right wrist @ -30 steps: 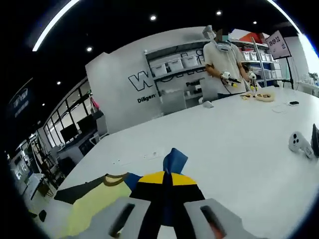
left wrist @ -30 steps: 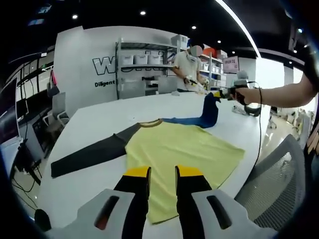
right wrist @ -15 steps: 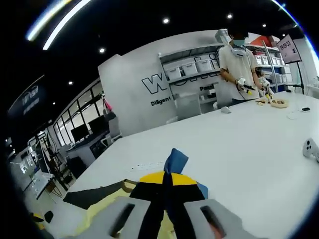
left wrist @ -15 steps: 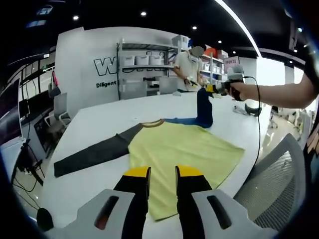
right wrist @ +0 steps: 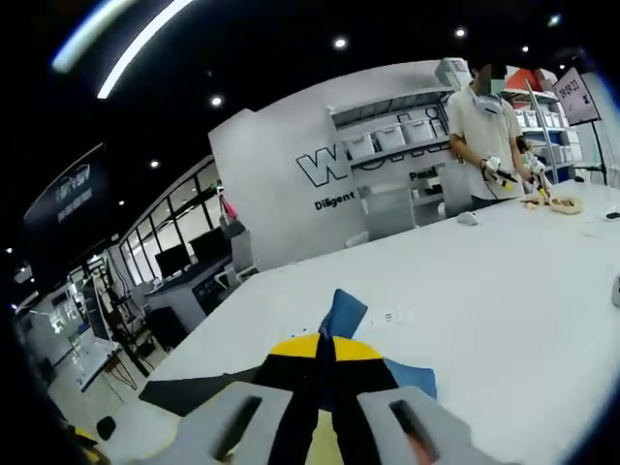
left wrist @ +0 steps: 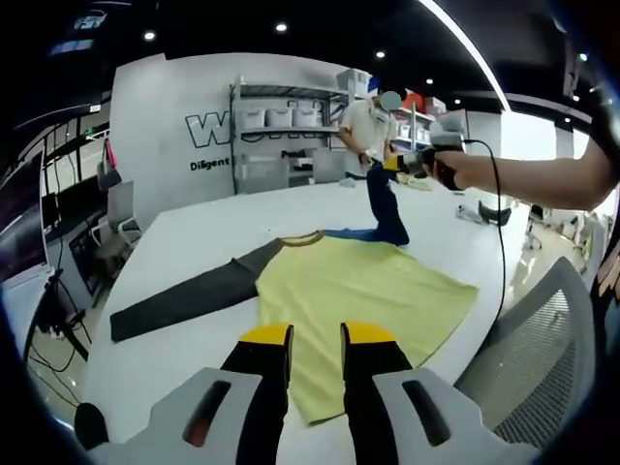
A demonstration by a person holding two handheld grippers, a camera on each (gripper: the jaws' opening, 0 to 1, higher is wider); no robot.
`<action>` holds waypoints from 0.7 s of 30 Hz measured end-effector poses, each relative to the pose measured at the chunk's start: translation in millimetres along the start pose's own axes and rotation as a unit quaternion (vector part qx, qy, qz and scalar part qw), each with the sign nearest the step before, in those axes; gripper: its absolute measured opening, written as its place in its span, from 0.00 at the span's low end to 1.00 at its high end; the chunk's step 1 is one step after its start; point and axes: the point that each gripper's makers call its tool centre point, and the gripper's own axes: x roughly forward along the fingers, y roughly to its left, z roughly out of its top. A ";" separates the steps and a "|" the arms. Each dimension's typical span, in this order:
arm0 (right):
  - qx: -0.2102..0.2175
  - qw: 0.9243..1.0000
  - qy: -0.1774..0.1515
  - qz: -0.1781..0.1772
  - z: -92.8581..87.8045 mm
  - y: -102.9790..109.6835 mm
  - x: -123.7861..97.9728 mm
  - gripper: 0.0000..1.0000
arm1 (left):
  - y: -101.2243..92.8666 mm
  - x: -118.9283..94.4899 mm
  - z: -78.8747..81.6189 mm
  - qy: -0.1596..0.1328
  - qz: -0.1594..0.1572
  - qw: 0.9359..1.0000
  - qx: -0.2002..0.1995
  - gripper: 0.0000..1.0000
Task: Fold the garment on the visible template until the final outline fits inside the template.
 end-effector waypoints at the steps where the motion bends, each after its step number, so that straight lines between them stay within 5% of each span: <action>1: 0.000 1.000 -0.001 0.002 0.2 3.3 1.2 0.00 | 0.1 0.1 0.4 -0.001 0.000 1.000 0.000 0.15; 21: 0.023 0.998 -0.002 0.061 -18.2 98.2 49.2 0.00 | 9.9 -2.1 -1.1 0.004 0.005 1.000 -0.002 0.15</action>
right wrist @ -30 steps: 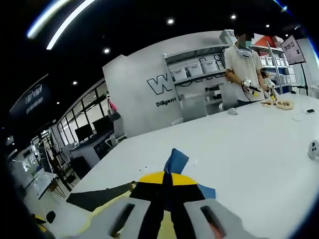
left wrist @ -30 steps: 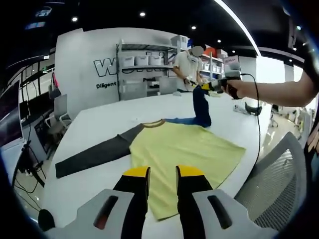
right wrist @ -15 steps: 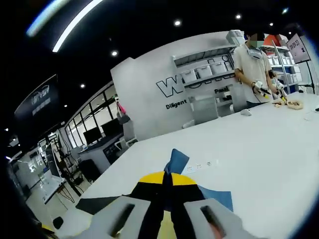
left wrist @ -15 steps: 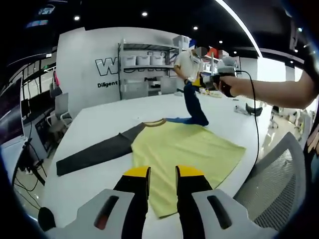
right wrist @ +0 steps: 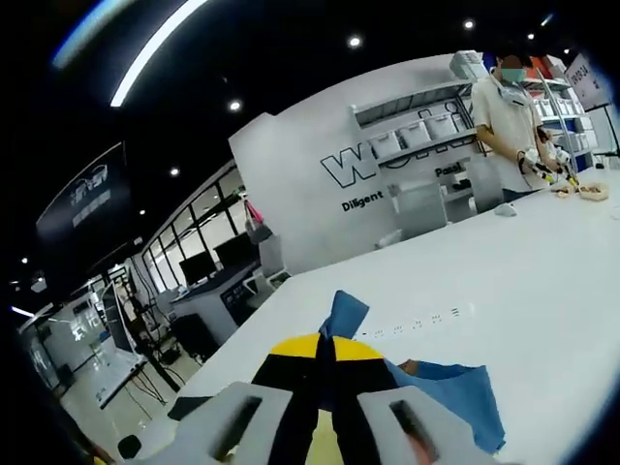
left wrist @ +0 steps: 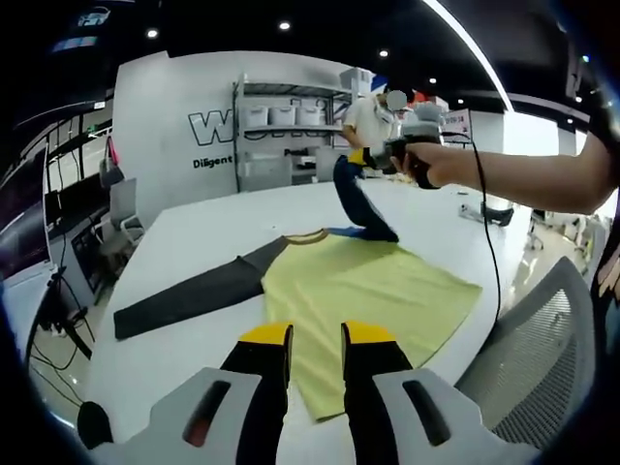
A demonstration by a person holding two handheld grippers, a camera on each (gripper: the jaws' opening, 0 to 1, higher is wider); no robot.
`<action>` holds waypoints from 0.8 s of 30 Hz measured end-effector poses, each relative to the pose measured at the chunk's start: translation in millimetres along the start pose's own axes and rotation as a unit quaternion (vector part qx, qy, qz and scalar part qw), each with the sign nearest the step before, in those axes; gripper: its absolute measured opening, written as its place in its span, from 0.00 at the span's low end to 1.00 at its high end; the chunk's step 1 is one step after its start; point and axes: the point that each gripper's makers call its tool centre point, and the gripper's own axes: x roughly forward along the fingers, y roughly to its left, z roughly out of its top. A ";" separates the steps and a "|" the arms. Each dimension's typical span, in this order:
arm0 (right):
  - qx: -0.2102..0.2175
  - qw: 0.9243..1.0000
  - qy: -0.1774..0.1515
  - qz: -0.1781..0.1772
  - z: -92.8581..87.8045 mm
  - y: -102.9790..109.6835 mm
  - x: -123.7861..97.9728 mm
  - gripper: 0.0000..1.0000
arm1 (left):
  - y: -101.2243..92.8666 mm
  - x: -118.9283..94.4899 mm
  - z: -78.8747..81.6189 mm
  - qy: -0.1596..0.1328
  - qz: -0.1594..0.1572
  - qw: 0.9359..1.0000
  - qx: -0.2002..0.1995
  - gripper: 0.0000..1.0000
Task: Fold the garment on the visible template until the final outline fits inside the template.
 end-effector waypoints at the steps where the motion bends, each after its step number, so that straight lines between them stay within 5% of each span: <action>1: -0.003 1.000 0.002 0.002 -2.4 4.2 3.7 0.00 | 0.2 0.0 0.1 0.000 0.000 1.000 0.000 0.15; 10: -0.048 0.997 0.048 0.028 -44.0 35.9 34.8 0.00 | 3.7 0.8 -0.5 0.005 0.003 1.000 0.000 0.15; 24: -0.080 0.988 0.130 0.032 -115.1 27.8 67.7 0.00 | 14.9 3.3 -6.0 0.016 0.020 1.000 -0.009 0.15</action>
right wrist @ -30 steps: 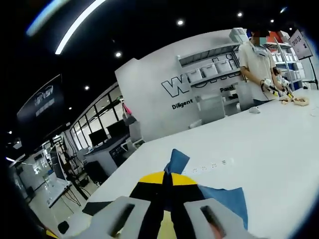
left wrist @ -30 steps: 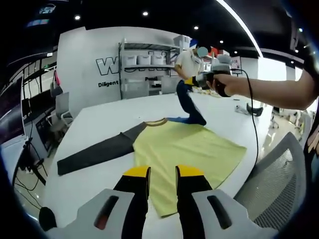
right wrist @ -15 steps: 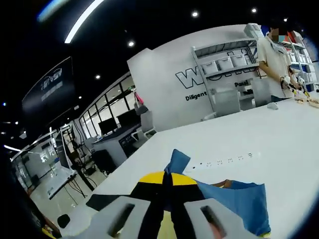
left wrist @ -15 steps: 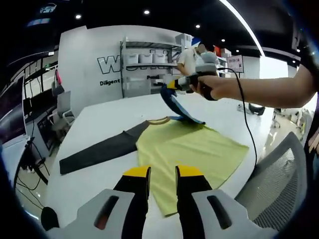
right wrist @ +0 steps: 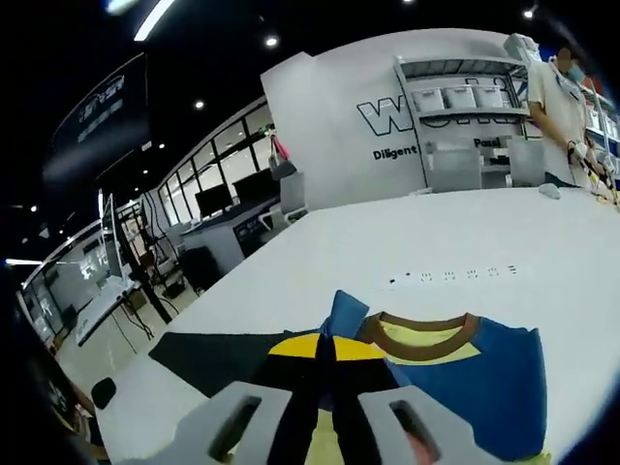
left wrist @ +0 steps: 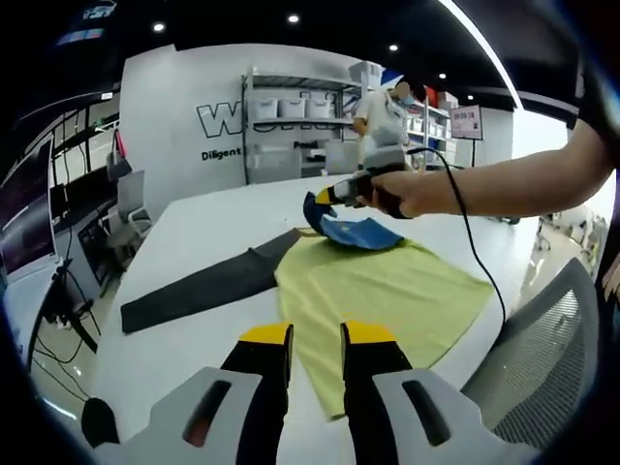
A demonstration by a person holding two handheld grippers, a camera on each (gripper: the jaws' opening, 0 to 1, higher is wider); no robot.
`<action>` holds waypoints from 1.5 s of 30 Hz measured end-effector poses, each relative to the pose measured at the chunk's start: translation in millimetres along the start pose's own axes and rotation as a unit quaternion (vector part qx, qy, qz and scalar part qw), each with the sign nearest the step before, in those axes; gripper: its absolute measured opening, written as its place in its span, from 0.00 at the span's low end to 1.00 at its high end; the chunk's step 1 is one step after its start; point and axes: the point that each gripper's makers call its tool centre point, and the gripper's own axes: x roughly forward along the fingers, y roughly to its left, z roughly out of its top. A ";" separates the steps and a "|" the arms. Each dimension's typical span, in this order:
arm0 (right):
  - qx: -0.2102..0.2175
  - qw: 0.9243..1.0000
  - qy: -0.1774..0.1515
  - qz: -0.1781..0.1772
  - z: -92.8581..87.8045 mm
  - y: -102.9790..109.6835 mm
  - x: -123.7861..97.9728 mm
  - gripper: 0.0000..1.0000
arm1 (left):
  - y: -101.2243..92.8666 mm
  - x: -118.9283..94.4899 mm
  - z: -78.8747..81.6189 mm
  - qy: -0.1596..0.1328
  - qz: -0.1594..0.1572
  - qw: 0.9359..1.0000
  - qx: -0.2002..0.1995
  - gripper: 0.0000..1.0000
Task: Fold the garment on the visible template until the final outline fits inside the template.
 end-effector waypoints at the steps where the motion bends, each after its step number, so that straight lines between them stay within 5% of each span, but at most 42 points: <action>1: 0.000 1.000 0.003 0.001 -2.8 0.7 2.0 0.00 | 0.4 0.1 -0.1 0.000 0.000 1.000 0.000 0.15; 30: 0.011 0.994 0.106 0.019 -76.9 27.6 42.0 0.00 | 3.3 -1.4 -4.2 0.005 0.012 1.000 -0.010 0.15; 45: -0.024 0.988 0.149 0.020 -100.7 31.0 50.4 0.00 | -2.9 3.8 -5.2 0.010 0.001 1.000 -0.008 0.15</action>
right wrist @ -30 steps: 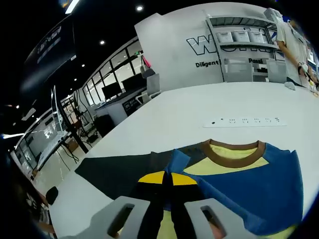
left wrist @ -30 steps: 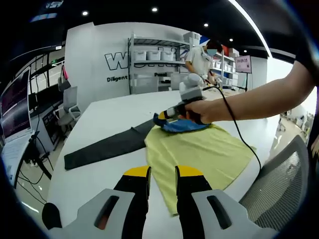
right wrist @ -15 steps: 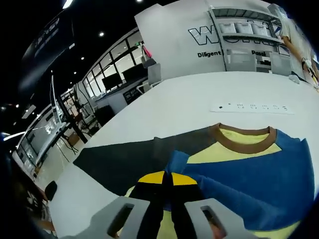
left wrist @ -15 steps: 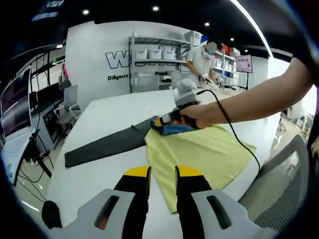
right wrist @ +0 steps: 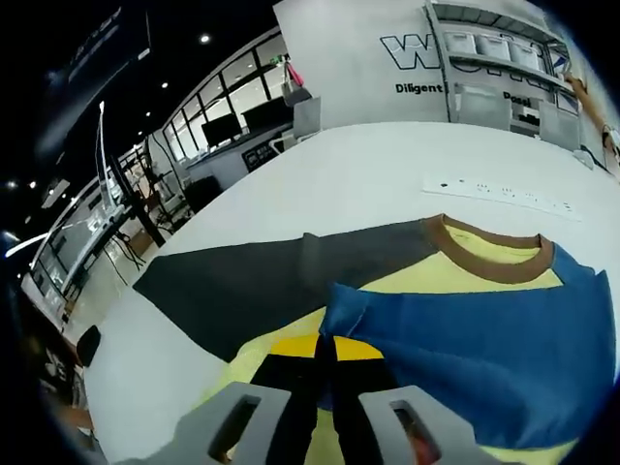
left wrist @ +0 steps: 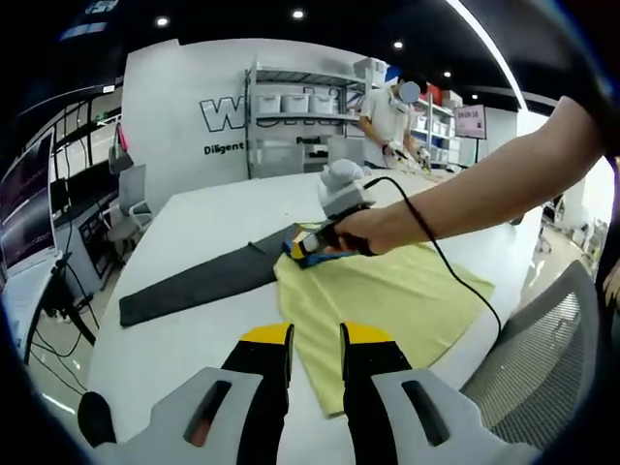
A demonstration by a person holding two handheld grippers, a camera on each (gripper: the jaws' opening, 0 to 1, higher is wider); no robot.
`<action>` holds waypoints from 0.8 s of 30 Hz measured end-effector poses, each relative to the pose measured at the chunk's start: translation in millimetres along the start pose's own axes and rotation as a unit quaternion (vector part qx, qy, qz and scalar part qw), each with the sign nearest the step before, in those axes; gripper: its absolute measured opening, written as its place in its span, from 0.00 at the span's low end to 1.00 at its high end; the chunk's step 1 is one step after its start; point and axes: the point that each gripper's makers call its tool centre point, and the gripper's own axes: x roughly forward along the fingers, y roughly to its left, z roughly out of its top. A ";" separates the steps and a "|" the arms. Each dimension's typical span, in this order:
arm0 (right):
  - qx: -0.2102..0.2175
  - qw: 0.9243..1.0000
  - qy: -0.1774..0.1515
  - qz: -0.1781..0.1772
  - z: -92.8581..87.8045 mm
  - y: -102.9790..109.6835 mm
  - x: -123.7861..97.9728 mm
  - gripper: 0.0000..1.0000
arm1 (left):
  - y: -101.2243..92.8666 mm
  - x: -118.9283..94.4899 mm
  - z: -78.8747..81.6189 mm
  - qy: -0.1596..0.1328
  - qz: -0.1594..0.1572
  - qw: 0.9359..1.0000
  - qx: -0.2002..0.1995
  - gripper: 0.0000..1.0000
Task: Fold the garment on the visible template until the final outline fits inside the template.
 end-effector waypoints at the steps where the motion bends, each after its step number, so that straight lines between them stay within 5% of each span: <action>1: 0.004 1.000 -0.001 0.000 0.7 -0.1 -0.3 0.00 | -0.3 0.0 0.1 0.000 0.000 1.000 0.000 0.14; 9: -0.037 0.999 0.018 0.036 0.7 5.1 -0.2 0.01 | 1.2 -0.8 -1.2 0.000 0.004 1.000 -0.002 0.14; 13: -0.086 0.995 -0.003 0.051 12.8 7.1 -5.5 0.23 | 1.6 0.3 -2.6 0.001 0.005 1.000 -0.004 0.14; 20: -0.120 0.991 0.002 0.064 19.6 -3.6 -6.3 0.28 | 0.4 2.3 -1.9 -0.001 0.004 1.000 -0.005 0.14; 24: -0.091 0.993 0.009 0.072 16.3 -9.6 -4.8 0.27 | 0.3 2.5 -2.9 0.001 0.004 1.000 -0.006 0.14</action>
